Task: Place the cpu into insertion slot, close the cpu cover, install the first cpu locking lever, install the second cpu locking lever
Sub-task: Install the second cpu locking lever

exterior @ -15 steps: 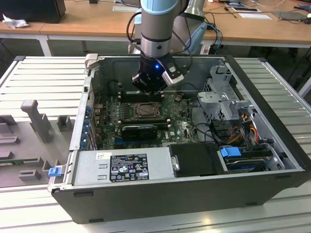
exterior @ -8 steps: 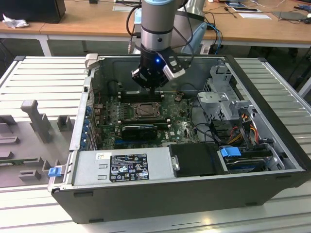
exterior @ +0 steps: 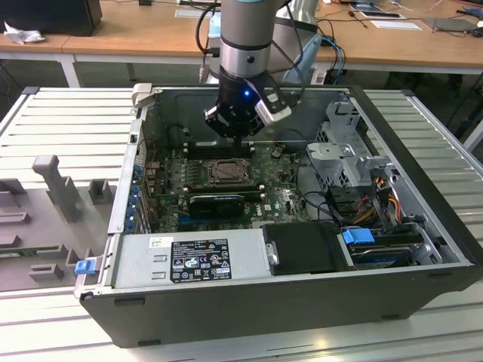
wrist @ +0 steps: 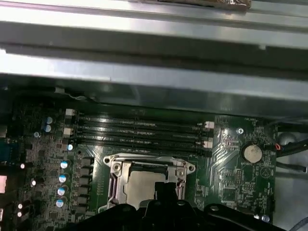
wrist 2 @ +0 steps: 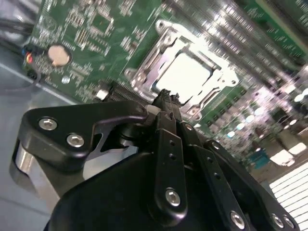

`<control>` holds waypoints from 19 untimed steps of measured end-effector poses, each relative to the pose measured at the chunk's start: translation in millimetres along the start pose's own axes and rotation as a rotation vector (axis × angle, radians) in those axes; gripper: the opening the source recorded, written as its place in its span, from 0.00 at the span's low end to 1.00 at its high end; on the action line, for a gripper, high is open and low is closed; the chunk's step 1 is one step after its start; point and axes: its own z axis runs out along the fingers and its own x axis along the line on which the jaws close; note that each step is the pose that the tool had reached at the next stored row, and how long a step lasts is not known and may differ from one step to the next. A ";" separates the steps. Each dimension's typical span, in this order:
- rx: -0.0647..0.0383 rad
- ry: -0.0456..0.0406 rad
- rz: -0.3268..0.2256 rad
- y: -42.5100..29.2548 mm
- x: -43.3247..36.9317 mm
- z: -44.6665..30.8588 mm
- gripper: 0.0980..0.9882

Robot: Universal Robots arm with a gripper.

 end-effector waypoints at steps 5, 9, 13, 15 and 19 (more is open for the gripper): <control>-0.001 0.0108 0.001 -27.6 2.3 3.7 0.01; -0.002 0.0123 0.001 -40.5 4.1 8.8 0.01; -0.011 0.0116 0.001 -50.0 15.6 9.4 0.01; -0.014 0.0113 0.001 -49.5 26.3 9.7 0.01; -0.019 0.0109 0.001 -49.8 36.3 13.4 0.01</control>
